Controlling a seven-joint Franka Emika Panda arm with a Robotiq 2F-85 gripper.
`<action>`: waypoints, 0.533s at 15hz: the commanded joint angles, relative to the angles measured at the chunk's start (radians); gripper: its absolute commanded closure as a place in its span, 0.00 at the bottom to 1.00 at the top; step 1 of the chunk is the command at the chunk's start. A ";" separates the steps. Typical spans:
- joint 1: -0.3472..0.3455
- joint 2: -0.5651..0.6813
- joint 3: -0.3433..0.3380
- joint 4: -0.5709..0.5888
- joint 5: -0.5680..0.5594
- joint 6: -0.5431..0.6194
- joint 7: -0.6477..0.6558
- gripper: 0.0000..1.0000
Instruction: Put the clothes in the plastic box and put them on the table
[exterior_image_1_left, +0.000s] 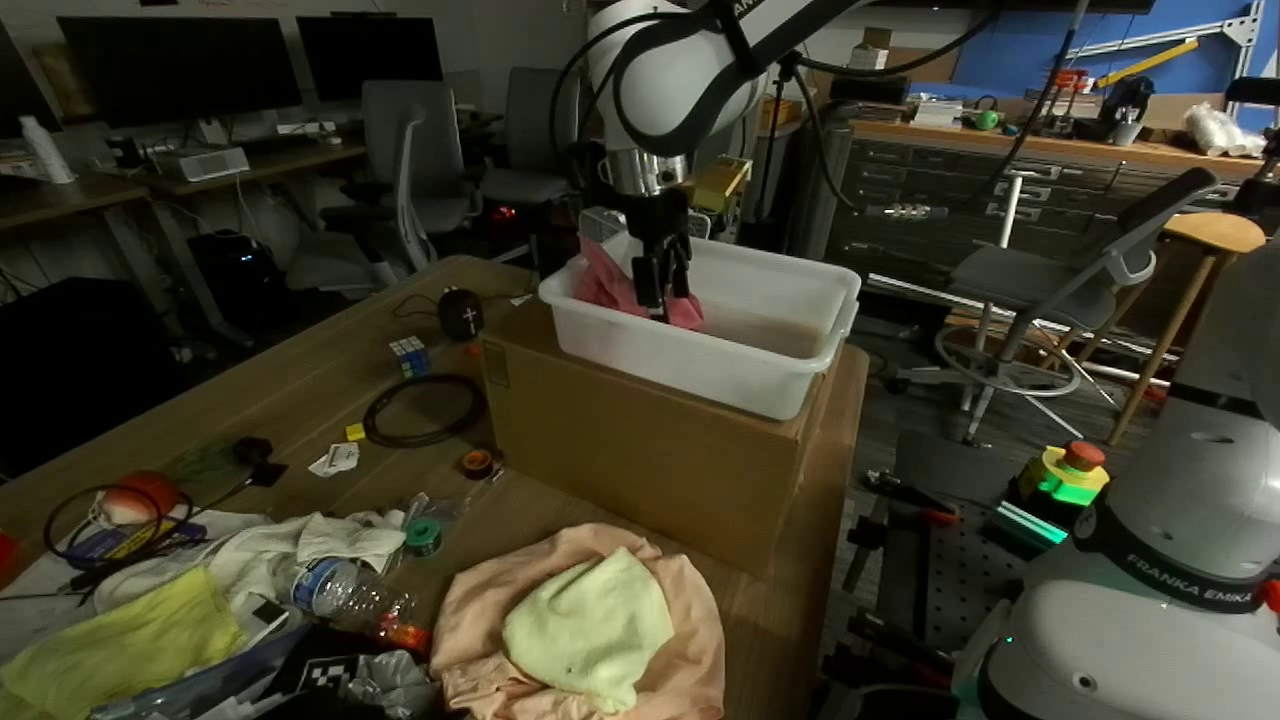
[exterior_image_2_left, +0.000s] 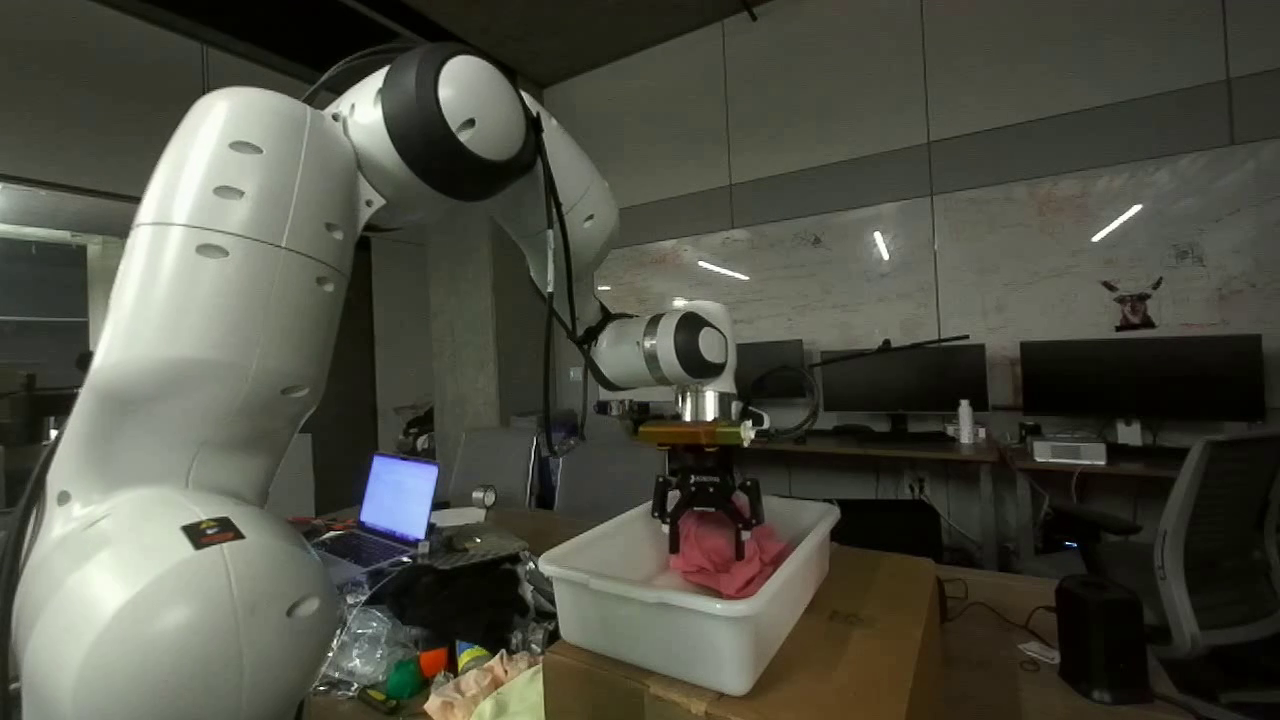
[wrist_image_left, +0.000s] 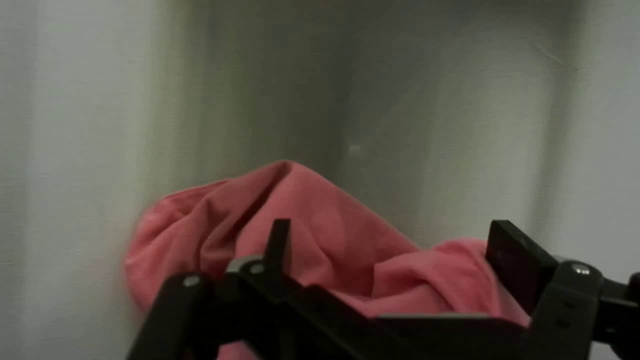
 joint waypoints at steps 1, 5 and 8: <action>-0.007 0.013 -0.004 -0.003 0.010 0.061 -0.067 0.00; -0.008 0.010 -0.003 -0.052 -0.007 0.191 -0.109 0.00; -0.004 0.013 -0.004 -0.087 -0.025 0.269 -0.124 0.00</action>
